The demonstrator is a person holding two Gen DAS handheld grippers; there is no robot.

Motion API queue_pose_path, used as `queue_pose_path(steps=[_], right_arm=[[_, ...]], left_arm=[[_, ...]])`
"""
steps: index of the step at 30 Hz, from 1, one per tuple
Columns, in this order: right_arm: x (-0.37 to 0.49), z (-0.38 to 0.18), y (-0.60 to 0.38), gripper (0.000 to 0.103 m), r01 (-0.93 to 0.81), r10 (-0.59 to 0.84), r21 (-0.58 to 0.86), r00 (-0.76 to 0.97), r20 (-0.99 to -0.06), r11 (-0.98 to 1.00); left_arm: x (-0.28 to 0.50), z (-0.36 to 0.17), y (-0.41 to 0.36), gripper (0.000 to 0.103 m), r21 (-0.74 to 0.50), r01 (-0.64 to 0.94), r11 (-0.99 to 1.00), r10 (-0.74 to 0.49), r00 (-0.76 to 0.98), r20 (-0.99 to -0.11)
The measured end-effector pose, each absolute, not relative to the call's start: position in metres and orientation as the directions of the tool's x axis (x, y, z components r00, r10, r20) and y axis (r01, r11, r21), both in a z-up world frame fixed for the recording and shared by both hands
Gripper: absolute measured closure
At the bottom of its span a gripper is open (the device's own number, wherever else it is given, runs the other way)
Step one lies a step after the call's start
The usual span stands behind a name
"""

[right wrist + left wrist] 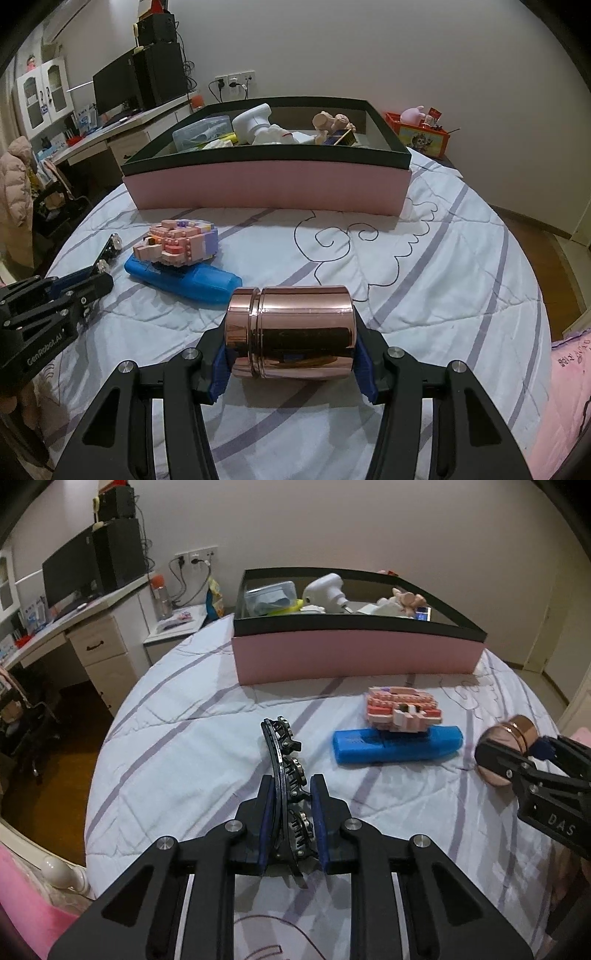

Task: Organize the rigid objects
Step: 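Lift the hair clip and copper cylinder toward the pink box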

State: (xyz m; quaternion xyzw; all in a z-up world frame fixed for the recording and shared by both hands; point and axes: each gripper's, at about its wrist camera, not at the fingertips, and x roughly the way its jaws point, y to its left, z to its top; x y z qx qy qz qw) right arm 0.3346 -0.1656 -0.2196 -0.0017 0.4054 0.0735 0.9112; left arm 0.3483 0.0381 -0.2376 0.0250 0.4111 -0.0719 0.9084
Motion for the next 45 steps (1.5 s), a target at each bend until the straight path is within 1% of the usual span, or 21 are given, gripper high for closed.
queue_pose_path(steps=[3,6,9,14,18,22,28,32,35,41,45], right_arm=[[0.33,-0.215,-0.165,0.048,-0.144,0.135,0.05,0.678,-0.723,0.988],[0.32,-0.207,-0.164,0.048,-0.141,0.13,0.041,0.709,-0.693,0.989],[0.308,-0.194,-0.162,0.048,-0.138,0.125,0.033,0.746,-0.655,0.99],[0.281,-0.157,-0.156,0.048,-0.146,0.141,0.035,0.822,-0.552,0.989],[0.255,-0.121,-0.148,0.048,-0.147,0.141,0.022,0.882,-0.451,0.989],[0.237,-0.098,-0.144,0.048,-0.112,0.101,-0.007,0.923,-0.371,0.994],[0.21,-0.073,-0.144,0.048,-0.09,0.082,-0.015,0.956,-0.282,0.996],[0.192,-0.058,-0.145,0.047,-0.083,0.078,-0.015,0.973,-0.217,0.996],[0.182,-0.051,-0.143,0.047,-0.078,0.073,-0.026,0.981,-0.177,0.997],[0.176,-0.046,-0.142,0.047,-0.077,0.072,-0.029,0.987,-0.144,0.997],[0.174,-0.041,-0.14,0.047,-0.076,0.072,-0.029,0.991,-0.116,0.997]], left_arm=[[0.344,-0.234,0.04,0.084,-0.02,0.136,0.991,-0.106,0.66,-0.744],[0.334,-0.221,0.043,0.084,-0.037,0.116,0.993,-0.108,0.698,-0.708],[0.318,-0.197,0.038,0.084,-0.015,0.108,0.994,-0.091,0.747,-0.658],[0.291,-0.154,0.028,0.084,-0.014,0.117,0.993,-0.105,0.821,-0.561],[0.265,-0.121,0.017,0.084,0.006,0.113,0.994,-0.096,0.873,-0.478],[0.243,-0.099,0.011,0.083,-0.007,0.116,0.993,-0.108,0.906,-0.408],[0.217,-0.075,0.002,0.083,0.01,0.116,0.993,-0.107,0.94,-0.325],[0.203,-0.064,-0.005,0.083,0.039,0.096,0.995,-0.083,0.96,-0.269],[0.194,-0.058,-0.008,0.083,0.054,0.077,0.996,-0.062,0.97,-0.234],[0.184,-0.047,-0.009,0.083,0.098,0.017,0.995,-0.001,0.987,-0.158],[0.184,-0.042,-0.008,0.083,0.104,0.008,0.995,0.007,0.99,-0.143]])
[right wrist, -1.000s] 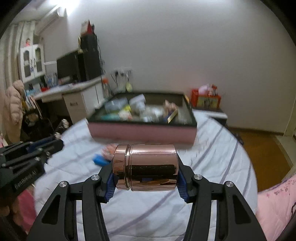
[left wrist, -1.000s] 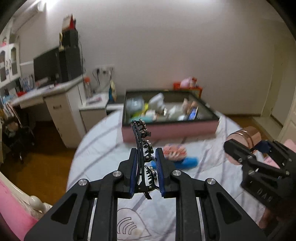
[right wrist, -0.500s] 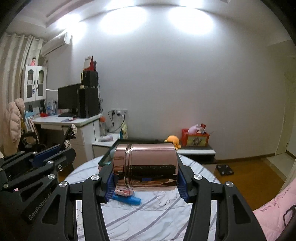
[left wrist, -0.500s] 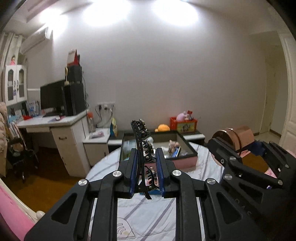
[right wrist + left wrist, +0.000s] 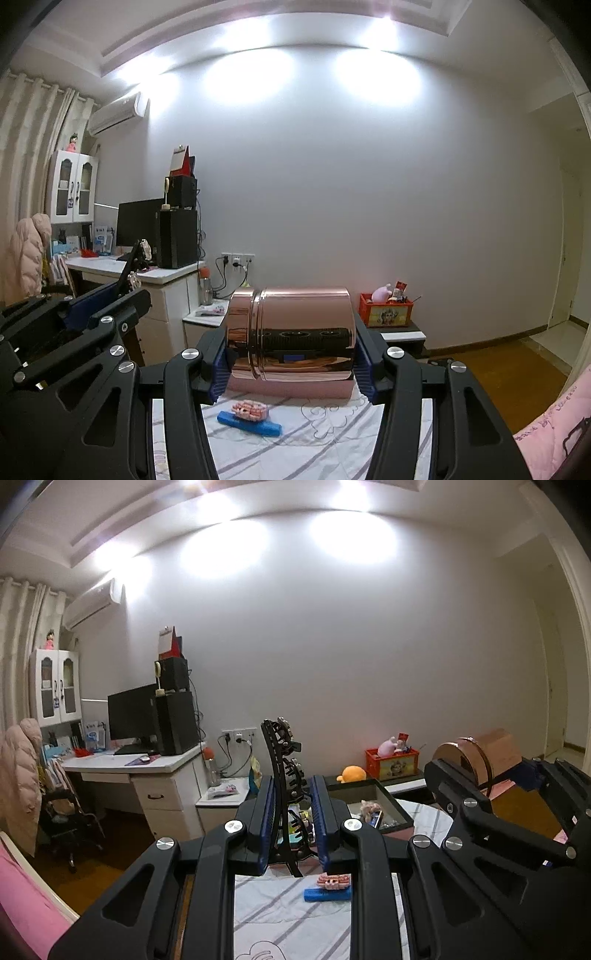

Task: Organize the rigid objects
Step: 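Lift the hair clip and copper cylinder toward the pink box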

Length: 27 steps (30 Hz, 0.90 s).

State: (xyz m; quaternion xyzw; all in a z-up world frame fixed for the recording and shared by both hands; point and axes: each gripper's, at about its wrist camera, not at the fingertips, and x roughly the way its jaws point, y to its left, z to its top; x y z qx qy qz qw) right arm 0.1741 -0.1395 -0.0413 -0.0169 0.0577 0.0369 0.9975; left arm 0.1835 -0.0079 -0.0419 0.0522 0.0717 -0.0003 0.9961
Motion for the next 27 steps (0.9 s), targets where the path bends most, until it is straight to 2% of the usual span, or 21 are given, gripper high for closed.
queue_pose_path(steps=[14,27], right_arm=[[0.185,-0.036,-0.14,0.047,-0.066,0.063,-0.036,0.994,-0.091,0.997],[0.241,-0.041,-0.14,0.047,-0.065,0.057,-0.061,0.991,-0.119,0.996]], left_arm=[[0.198,-0.043,-0.015,0.083,0.123,-0.002,0.992,0.017,0.993,-0.12],[0.263,-0.055,-0.023,0.085,0.153,0.012,0.988,0.012,0.987,-0.158]])
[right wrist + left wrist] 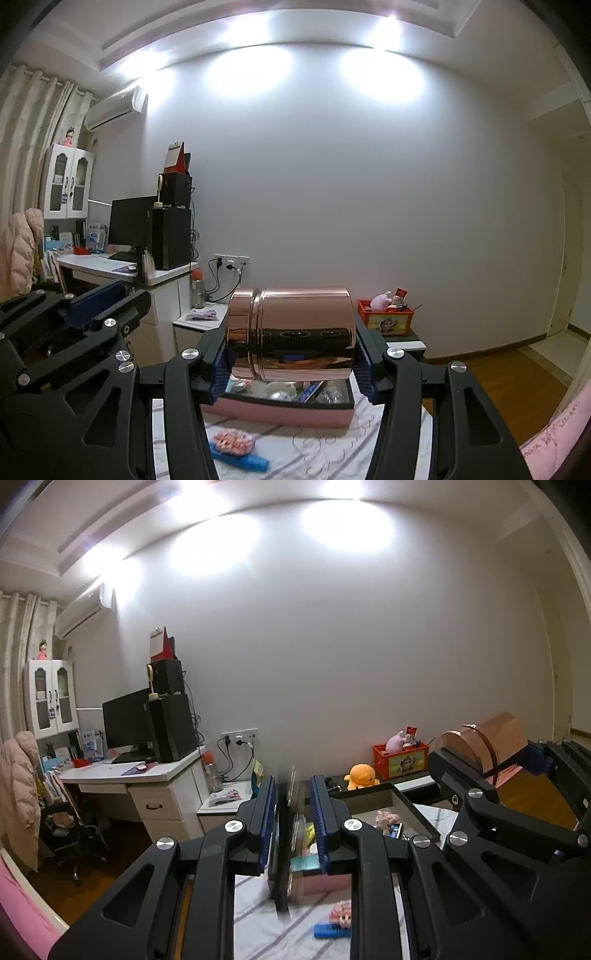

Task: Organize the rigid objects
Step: 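Lift the hair clip and copper cylinder toward the pink box, then open the left gripper over the clip and grasp the pink block figure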

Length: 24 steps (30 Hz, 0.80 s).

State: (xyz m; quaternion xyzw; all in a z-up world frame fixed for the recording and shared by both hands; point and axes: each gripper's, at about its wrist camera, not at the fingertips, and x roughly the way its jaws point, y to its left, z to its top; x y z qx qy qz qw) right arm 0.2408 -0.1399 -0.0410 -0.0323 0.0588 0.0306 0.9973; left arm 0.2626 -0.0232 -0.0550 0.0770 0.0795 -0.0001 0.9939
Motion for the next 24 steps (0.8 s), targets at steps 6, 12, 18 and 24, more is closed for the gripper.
queue_pose_path(steps=[6,12,18,24], right_arm=[[0.301,-0.049,-0.141,0.047,-0.053,0.04,-0.086,0.988,-0.15,0.995],[0.358,-0.09,-0.144,0.048,-0.106,0.082,-0.066,0.949,-0.304,0.992],[0.351,-0.116,-0.148,0.048,-0.126,0.099,-0.051,0.926,-0.365,0.991],[0.335,-0.13,-0.151,0.048,-0.132,0.107,-0.034,0.91,-0.401,0.991]], left_arm=[[0.345,-0.076,-0.028,0.088,0.124,0.079,0.989,-0.044,0.964,-0.263],[0.374,-0.123,-0.005,0.085,-0.019,0.128,0.992,-0.124,0.897,-0.425],[0.36,-0.161,0.014,0.057,-0.044,0.095,0.995,-0.103,0.837,-0.537],[0.349,-0.183,0.019,0.04,-0.101,0.102,0.99,-0.142,0.785,-0.602]])
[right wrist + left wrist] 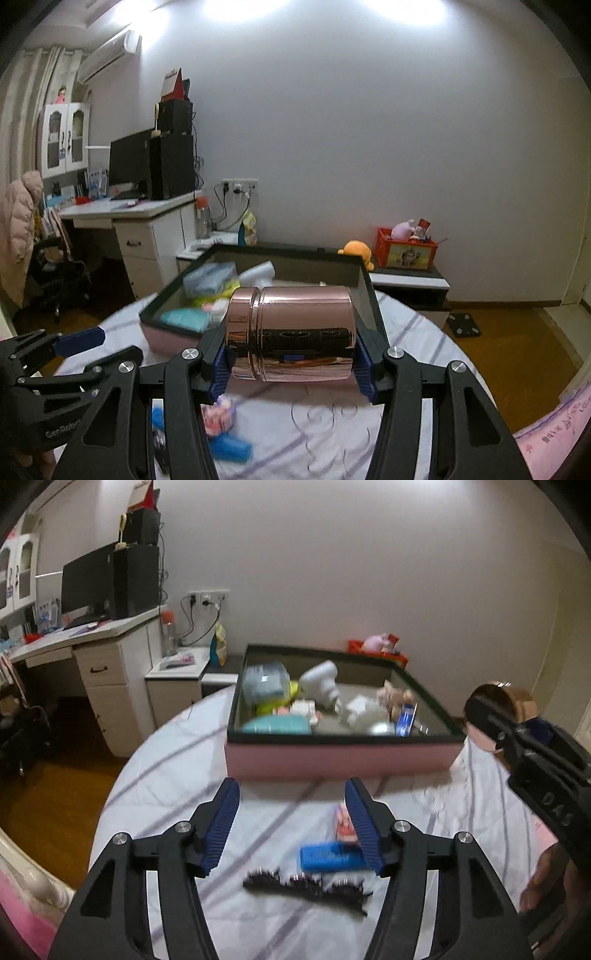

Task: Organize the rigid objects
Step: 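Open the left gripper over the clip and grasp the pink block figure, then carry the pink block figure and copper cylinder into the pink box and release both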

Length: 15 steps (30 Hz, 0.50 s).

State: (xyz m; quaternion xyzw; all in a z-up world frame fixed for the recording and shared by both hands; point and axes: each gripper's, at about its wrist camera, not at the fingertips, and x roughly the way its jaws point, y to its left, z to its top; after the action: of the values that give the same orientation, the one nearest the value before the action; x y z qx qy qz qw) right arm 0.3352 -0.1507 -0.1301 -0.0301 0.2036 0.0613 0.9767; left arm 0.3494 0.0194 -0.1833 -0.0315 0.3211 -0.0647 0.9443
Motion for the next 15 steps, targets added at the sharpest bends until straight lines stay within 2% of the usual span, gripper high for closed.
queue_pose_path(steps=[3,8,10,13,14,15], right_arm=[[0.328,-0.136,-0.157,0.048,-0.123,0.105,-0.017,0.902,-0.418,0.992],[0.327,-0.142,-0.167,0.048,-0.099,0.081,-0.018,0.897,-0.434,0.995],[0.33,-0.144,-0.171,0.048,-0.092,0.076,-0.015,0.892,-0.445,0.996],[0.336,-0.148,-0.177,0.048,-0.086,0.071,-0.013,0.888,-0.455,0.996],[0.338,-0.149,-0.177,0.048,-0.087,0.073,-0.008,0.886,-0.458,0.996],[0.339,-0.151,-0.179,0.048,-0.085,0.073,-0.006,0.885,-0.46,0.996]], left_arm=[[0.345,-0.19,-0.003,0.032,-0.099,0.165,0.981,-0.191,0.765,-0.615],[0.361,-0.203,-0.03,0.032,-0.084,0.216,0.973,-0.216,0.714,-0.666],[0.369,-0.211,-0.038,0.032,-0.061,0.206,0.977,-0.191,0.7,-0.688],[0.381,-0.225,-0.045,0.041,-0.056,0.22,0.974,-0.191,0.66,-0.727],[0.386,-0.23,-0.046,0.049,-0.055,0.219,0.974,-0.187,0.642,-0.743],[0.389,-0.234,-0.046,0.05,-0.06,0.221,0.973,-0.19,0.633,-0.751]])
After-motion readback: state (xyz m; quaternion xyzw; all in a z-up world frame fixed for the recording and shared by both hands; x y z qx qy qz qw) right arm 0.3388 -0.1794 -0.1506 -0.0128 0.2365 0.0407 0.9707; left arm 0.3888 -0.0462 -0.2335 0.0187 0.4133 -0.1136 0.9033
